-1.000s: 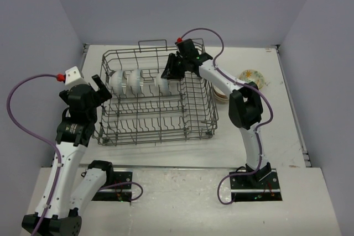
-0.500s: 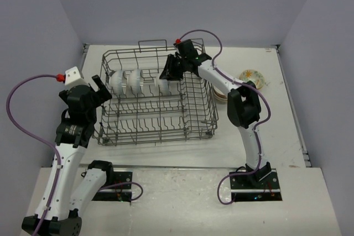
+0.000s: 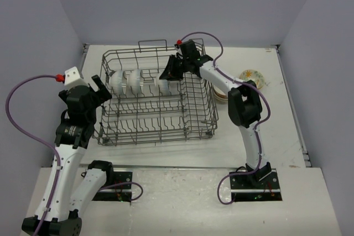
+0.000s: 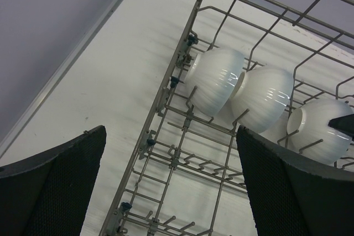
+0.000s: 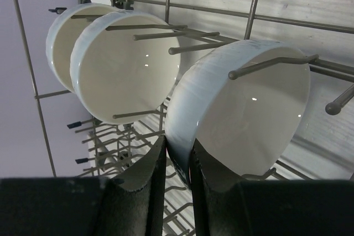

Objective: Unload the bowls from the dish rack

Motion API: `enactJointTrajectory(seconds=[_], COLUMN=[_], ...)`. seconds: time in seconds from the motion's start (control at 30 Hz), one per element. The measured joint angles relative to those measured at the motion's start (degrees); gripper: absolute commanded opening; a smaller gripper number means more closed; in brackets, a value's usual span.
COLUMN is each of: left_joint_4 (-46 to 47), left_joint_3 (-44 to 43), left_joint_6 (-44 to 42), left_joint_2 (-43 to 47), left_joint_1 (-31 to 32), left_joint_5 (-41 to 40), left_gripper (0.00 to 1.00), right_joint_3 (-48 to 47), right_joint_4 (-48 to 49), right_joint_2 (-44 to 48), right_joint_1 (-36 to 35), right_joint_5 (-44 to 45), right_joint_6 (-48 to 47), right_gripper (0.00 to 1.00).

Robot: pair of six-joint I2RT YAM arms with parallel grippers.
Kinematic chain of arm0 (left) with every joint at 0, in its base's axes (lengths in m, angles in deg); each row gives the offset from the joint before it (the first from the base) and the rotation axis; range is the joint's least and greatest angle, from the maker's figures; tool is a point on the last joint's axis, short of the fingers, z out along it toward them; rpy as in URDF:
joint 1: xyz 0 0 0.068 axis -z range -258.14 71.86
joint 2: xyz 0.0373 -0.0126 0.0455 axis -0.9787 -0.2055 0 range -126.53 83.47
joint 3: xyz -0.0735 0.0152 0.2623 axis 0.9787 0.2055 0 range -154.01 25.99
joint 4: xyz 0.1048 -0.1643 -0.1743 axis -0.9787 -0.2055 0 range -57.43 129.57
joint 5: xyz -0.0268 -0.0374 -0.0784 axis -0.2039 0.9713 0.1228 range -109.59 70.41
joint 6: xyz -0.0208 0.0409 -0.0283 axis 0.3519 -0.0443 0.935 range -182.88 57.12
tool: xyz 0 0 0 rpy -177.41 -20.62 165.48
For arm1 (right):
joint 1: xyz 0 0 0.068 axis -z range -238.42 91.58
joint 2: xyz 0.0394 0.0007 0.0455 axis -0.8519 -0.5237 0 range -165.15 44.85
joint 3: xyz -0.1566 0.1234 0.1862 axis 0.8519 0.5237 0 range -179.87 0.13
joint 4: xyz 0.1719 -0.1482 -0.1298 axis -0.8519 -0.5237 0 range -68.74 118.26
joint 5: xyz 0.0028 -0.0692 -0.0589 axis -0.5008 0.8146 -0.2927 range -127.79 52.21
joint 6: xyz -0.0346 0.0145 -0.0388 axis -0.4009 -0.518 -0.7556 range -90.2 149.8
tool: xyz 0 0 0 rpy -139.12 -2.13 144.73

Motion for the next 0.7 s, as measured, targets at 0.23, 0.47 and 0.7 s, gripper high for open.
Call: enactJointTrajectory(seconds=[0.23, 0.47, 0.7], left_joint_4=[0.00, 0.02, 0.02], left_joint_3=[0.00, 0.00, 0.00], left_joint_6=[0.00, -0.02, -0.02], left_joint_2=[0.04, 0.09, 0.09], left_joint_1=[0.00, 0.00, 0.00], left_joint_5=[0.07, 0.07, 0.07], left_gripper=[1.00, 1.00, 1.00], right_joint_3=[3.54, 10.08, 15.80], right_joint_4=[5.53, 12.59, 18.10], right_joint_2=[0.22, 3.34, 6.75], right_joint_1=[0.96, 1.27, 1.86], right_joint_5=[-4.48, -4.55, -5.07], right_joint_6=[2.40, 6.23, 11.08], right_gripper=[0.00, 0.00, 0.00])
